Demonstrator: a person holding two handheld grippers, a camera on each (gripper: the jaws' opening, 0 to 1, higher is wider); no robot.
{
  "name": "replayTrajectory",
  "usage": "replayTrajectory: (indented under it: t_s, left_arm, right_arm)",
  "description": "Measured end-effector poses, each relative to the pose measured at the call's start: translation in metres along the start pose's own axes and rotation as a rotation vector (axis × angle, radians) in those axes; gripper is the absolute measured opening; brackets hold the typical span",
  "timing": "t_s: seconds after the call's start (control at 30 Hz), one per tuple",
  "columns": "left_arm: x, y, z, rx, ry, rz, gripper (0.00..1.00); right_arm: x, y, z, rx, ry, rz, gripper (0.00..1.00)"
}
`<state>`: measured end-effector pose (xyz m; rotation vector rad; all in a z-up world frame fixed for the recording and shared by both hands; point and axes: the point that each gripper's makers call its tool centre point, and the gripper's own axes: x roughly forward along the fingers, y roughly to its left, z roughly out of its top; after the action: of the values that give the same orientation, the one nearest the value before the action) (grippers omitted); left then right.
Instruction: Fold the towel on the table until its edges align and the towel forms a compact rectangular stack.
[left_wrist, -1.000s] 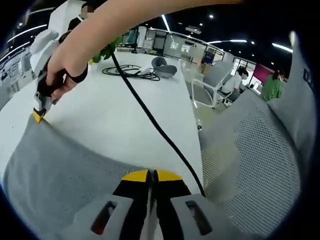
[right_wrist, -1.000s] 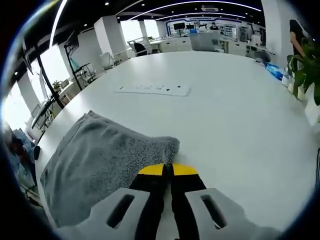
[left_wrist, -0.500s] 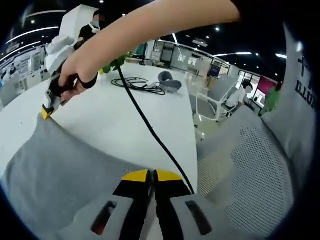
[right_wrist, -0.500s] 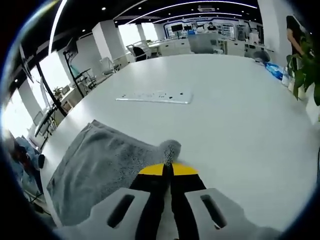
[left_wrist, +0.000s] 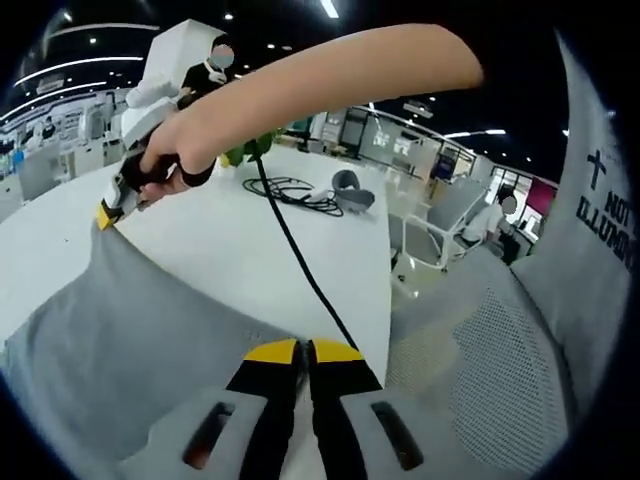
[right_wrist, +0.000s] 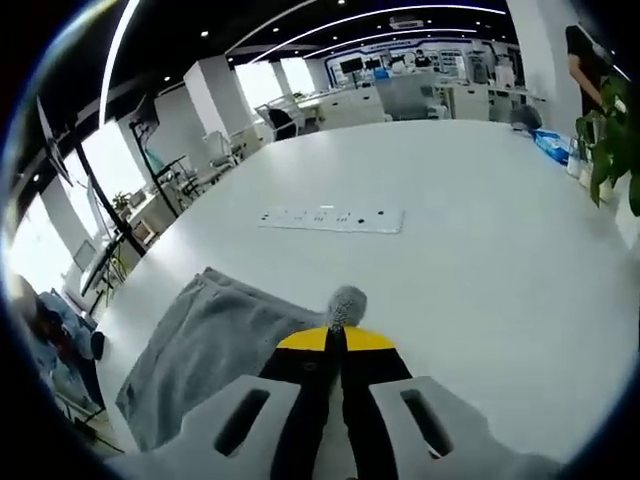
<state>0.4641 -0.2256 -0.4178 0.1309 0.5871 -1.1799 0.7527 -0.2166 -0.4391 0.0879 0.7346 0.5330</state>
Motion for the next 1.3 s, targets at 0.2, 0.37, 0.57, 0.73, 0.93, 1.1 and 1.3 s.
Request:
replayTrajectory:
  t_s: [0.2,0.37,0.57,0.73,0.93,1.1,1.3]
  left_arm:
    - [-0.019,0.004,0.004,-0.020,-0.038,0.030,0.04]
    - [-0.032,0.006,0.003,-0.074,-0.074,0.048,0.04]
    - [-0.049,0.012,0.007,-0.121,-0.134,0.074,0.04]
    - [-0.067,0.018,0.008,-0.139,-0.171,0.107,0.03]
    - [-0.090,0.020,0.004,-0.106,-0.163,0.154,0.03]
    - [-0.108,0.023,0.000,-0.119,-0.185,0.185,0.03]
    - [-0.129,0.030,-0.006,-0.147,-0.213,0.230,0.03]
  right_arm:
    - [-0.005,0.017,0.011,-0.020,-0.020,0.007,0.00]
    - [-0.007,0.031,0.019,-0.055,-0.026,0.022,0.00]
    - [-0.004,0.041,0.031,-0.080,-0.035,0.028,0.00]
    - [-0.001,0.051,0.039,-0.102,-0.034,0.033,0.00]
    - [-0.003,0.075,0.046,-0.142,-0.037,0.045,0.00]
    - [0.004,0.090,0.052,-0.157,-0.044,0.061,0.00]
    - [0.001,0.119,0.057,-0.181,-0.055,0.081,0.00]
